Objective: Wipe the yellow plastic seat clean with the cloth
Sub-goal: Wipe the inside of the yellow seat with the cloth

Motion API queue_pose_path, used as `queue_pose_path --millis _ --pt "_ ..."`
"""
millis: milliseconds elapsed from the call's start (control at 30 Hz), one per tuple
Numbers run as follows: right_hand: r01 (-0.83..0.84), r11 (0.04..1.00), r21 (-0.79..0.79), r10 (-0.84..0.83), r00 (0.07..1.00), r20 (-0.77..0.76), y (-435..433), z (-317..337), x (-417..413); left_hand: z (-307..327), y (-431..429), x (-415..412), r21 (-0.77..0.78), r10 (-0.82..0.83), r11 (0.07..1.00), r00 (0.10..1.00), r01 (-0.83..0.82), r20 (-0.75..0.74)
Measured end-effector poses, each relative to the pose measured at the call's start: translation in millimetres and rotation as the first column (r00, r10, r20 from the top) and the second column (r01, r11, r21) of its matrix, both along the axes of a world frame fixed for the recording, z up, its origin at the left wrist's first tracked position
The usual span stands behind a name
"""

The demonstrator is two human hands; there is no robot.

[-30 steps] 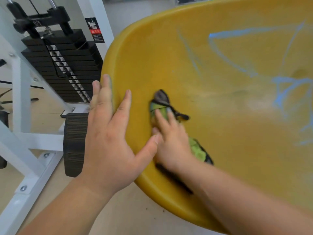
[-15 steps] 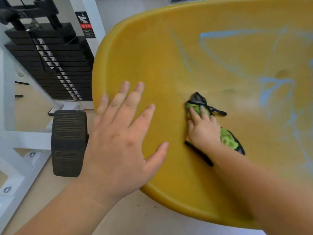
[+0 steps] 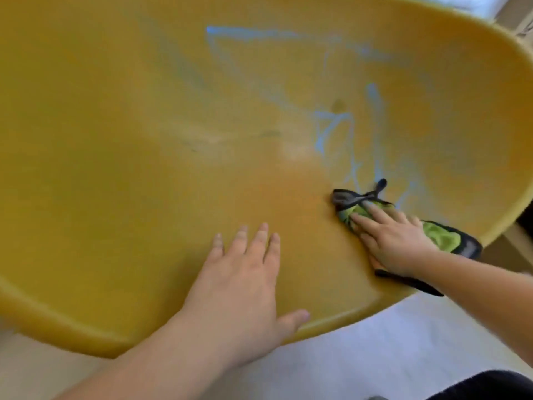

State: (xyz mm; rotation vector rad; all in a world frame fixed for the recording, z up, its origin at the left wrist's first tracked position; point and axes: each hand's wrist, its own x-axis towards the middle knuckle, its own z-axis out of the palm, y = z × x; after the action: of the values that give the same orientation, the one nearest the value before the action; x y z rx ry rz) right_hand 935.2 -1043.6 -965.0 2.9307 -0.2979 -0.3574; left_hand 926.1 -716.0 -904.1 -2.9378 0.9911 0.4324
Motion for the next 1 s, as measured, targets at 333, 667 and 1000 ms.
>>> queue_pose_path --millis 333,667,1000 --pt "-0.162 0.949 0.27 0.167 0.986 0.004 136 -23 46 -27 22 21 0.242 0.132 0.964 0.988 -0.109 -0.08" --pt "-0.399 0.875 0.273 0.405 0.913 0.038 112 -27 8 -24 72 68 0.327 0.208 0.934 0.964 -0.145 -0.168" --pt "0.312 0.941 -0.131 -0.282 0.938 0.202 -41 15 53 -34 -36 78 0.084 0.06 0.995 0.998 -0.061 0.01"
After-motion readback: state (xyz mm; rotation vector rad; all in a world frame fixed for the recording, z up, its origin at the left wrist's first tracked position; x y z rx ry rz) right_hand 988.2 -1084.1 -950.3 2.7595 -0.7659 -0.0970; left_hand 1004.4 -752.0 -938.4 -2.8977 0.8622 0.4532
